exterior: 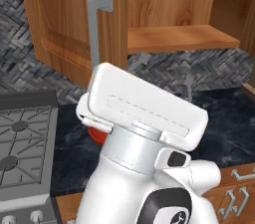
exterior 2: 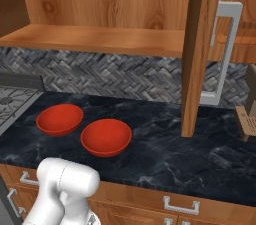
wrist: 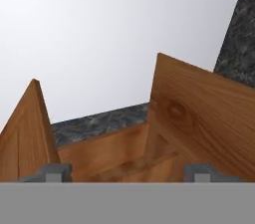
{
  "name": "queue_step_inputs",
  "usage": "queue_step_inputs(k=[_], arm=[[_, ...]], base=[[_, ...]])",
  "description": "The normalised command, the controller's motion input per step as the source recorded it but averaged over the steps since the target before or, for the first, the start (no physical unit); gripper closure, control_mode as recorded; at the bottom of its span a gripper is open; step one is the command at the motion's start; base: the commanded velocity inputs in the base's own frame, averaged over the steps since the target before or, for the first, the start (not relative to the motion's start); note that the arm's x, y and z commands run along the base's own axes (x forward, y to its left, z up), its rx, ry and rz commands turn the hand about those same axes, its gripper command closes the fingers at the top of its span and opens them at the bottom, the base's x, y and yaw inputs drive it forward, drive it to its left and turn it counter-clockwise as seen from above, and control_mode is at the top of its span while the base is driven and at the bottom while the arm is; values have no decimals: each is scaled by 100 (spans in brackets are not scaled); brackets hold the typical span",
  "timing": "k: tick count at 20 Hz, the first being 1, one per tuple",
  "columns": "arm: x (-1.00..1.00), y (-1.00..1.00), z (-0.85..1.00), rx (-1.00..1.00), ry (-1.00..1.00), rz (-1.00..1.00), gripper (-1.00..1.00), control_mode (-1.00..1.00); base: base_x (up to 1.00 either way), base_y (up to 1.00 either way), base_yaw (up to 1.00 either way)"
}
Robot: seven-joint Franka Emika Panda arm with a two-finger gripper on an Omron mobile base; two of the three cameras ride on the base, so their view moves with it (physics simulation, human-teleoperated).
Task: Open the cabinet. Pick the bowls from the counter and place them in the cabinet. Then close the cabinet.
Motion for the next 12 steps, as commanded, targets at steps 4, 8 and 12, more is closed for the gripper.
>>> queue_step_inputs(k=[4,8,12], arm=[[4,-100,0,19,13,5,-100,-100],[17,-91,-3,17,22,15,-100,-100],[10,-72,0,11,19,20,-100,-100]], base=[[0,0,0],[0,0,0],[0,0,0]])
